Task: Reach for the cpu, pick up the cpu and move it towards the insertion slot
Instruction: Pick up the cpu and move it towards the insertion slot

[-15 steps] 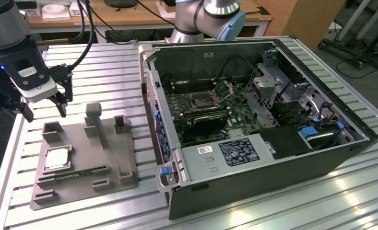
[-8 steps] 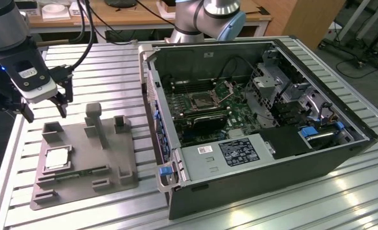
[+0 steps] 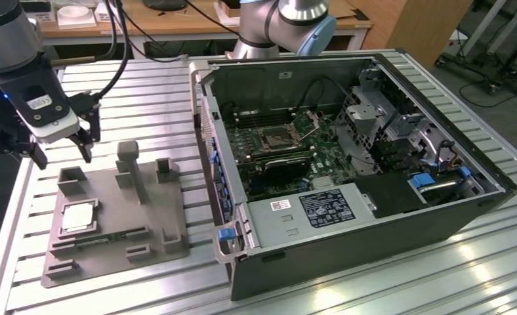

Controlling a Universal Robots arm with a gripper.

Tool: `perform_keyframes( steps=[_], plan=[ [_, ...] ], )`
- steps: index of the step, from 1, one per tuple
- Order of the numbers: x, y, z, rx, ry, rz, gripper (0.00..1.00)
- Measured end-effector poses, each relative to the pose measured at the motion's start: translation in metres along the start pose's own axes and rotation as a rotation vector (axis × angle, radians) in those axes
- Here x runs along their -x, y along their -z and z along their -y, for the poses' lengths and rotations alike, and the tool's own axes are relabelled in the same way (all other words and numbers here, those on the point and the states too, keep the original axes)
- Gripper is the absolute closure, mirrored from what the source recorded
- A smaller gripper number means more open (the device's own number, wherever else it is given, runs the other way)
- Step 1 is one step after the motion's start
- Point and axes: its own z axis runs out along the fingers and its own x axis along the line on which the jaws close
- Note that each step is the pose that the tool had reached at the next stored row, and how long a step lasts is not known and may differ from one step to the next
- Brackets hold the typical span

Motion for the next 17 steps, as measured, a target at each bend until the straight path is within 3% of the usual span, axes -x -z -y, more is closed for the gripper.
perform_keyframes(
  steps=[17],
  plan=[
    [-0.0002,-0.0077,0.0028,0.0,0.0,-0.0001,0.35]
  ],
)
